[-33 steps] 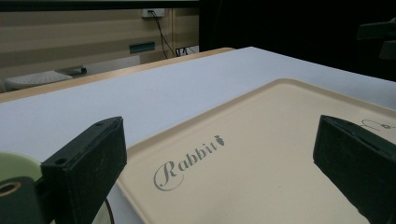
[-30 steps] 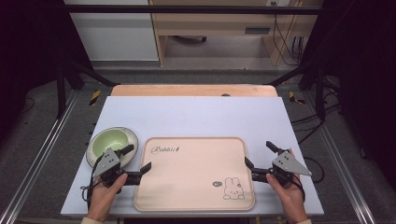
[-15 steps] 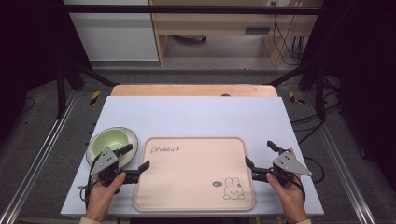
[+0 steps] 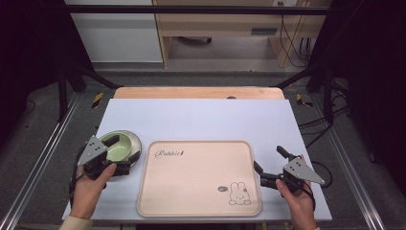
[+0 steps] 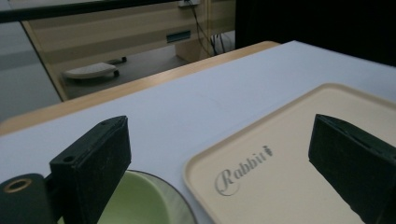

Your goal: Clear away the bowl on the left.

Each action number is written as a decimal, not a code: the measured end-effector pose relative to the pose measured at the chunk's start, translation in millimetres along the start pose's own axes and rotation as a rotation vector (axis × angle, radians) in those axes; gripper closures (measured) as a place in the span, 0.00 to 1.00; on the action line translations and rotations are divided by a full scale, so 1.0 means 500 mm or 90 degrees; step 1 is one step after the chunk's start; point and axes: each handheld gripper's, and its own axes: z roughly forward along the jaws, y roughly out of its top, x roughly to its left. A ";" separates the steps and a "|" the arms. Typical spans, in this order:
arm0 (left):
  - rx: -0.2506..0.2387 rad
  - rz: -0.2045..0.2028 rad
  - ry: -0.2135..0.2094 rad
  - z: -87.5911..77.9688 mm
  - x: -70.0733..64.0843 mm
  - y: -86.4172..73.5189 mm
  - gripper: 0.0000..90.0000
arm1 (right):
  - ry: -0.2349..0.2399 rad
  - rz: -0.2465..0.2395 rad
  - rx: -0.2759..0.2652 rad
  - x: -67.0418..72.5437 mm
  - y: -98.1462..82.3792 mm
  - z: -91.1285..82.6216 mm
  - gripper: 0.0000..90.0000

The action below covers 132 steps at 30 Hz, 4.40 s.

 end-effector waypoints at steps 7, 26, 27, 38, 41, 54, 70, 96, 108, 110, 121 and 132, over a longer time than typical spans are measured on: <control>0.046 0.030 0.017 -0.025 0.021 0.070 0.06 | 0.003 -0.023 0.009 0.009 0.002 0.004 0.04; 0.102 0.072 0.028 0.021 0.066 0.100 0.06 | 0.007 -0.062 0.024 0.021 -0.007 0.021 0.04; 0.110 0.069 0.030 0.025 0.072 0.098 0.06 | 0.007 -0.062 0.023 0.021 -0.007 0.021 0.04; 0.181 0.039 0.057 0.046 0.120 0.076 0.06 | -0.009 -0.052 0.026 0.018 -0.008 0.018 0.04; 0.185 0.030 0.074 0.050 0.130 0.072 0.06 | -0.004 -0.055 0.028 0.020 -0.007 0.020 0.04; 0.241 -0.032 0.113 0.063 0.178 0.031 0.08 | 0.002 -0.059 0.039 0.017 -0.010 0.027 0.04; 0.307 -0.089 0.142 0.070 0.211 -0.034 0.23 | 0.003 -0.060 0.041 0.016 -0.011 0.026 0.04; 0.325 -0.142 0.141 0.058 0.234 -0.070 0.42 | 0.007 -0.061 0.045 0.018 -0.011 0.027 0.04; 0.346 -0.178 0.135 0.054 0.242 -0.083 0.59 | 0.008 -0.061 0.047 0.019 -0.011 0.027 0.04; 0.347 -0.187 0.136 0.055 0.244 -0.085 0.61 | 0.009 -0.061 0.047 0.019 -0.011 0.028 0.04; 0.350 -0.207 0.135 0.059 0.246 -0.089 0.77 | 0.011 -0.063 0.049 0.019 -0.012 0.028 0.04; 0.360 -0.228 0.112 0.052 0.249 -0.094 0.92 | 0.013 -0.063 0.050 0.019 -0.012 0.028 0.04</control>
